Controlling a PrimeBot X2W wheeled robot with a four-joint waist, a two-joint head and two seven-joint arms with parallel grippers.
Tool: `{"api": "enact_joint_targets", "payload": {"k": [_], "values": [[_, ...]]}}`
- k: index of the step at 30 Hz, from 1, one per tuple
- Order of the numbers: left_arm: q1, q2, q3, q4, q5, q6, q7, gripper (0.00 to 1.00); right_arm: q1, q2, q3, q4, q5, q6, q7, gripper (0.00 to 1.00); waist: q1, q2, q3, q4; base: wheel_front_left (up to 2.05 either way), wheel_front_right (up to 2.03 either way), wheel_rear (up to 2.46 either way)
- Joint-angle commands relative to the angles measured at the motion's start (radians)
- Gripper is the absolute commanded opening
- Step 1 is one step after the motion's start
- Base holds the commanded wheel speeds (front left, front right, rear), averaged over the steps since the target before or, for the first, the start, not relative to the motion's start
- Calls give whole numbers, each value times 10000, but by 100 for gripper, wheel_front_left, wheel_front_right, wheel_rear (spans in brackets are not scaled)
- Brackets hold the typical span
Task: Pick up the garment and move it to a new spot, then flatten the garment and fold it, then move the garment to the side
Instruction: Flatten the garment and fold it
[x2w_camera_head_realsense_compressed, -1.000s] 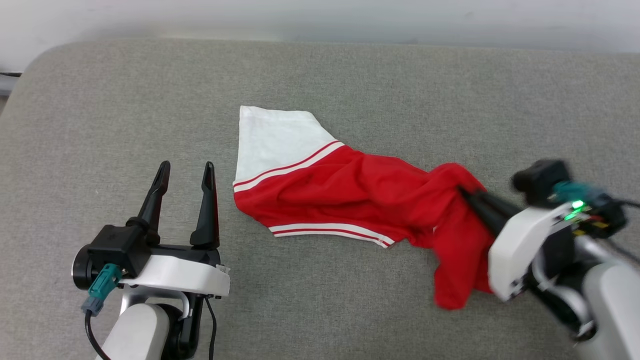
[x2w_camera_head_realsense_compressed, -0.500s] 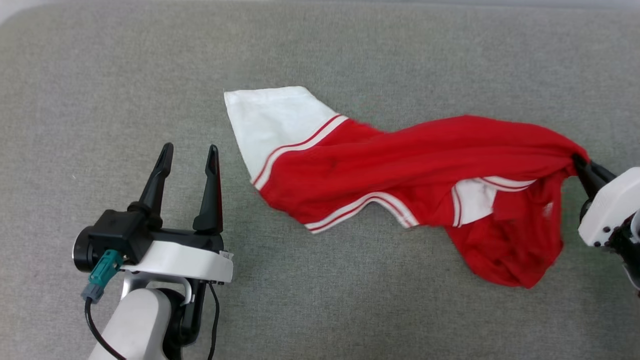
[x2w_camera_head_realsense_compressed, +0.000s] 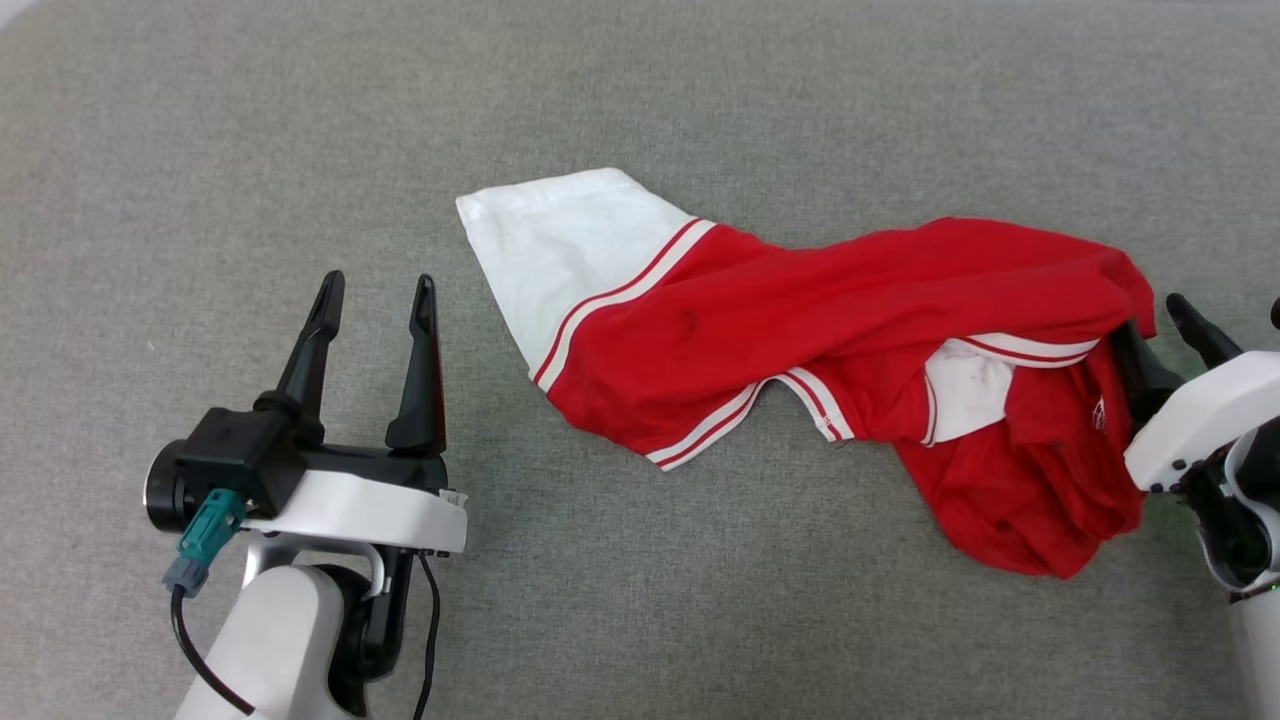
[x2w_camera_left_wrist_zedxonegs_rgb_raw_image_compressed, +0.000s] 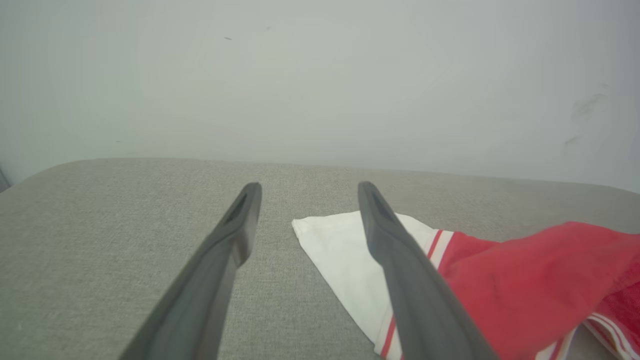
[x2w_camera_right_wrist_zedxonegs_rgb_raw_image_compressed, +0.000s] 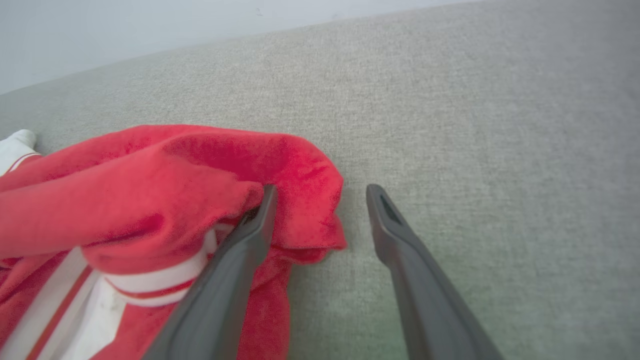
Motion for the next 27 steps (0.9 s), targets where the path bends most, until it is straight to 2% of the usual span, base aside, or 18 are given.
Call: {"api": "enact_joint_targets", "payload": {"k": [1, 7, 12, 20, 25, 27], "values": [[78, -24, 57, 21, 74, -37, -27, 100, 214, 75, 22, -71, -126, -7, -244, 100, -1, 0, -188, -51, 0, 0, 0], [366, -68, 162, 66, 122, -37, -27, 100, 813, 563, -223, -636, -889, -7, -1832, 100, -1, 0, -853, -248, 0, 0, 0], [642, -40, 193, 87, 119, -16, -27, 100, 1533, 1203, -312, -1595, -1506, -7, -2489, 100, -1, 0, -1340, -388, 0, 0, 0], [1139, 42, 234, 72, -19, 73, 18, 100, 3342, 1878, -177, -3144, -1857, -7, -1725, 100, -1, 0, -1945, -555, 0, 0, 0], [1291, 85, 226, -23, -39, 150, 111, 100, 4262, 2012, -45, -3816, -1786, -7, -458, 100, -1, 0, -2084, -678, 0, 0, 0], [1334, 90, 202, -132, -12, 220, 178, 100, 4465, 1847, 17, -4084, -1911, -7, 142, 100, -1, 0, -2083, -720, 0, 0, 0]]}}
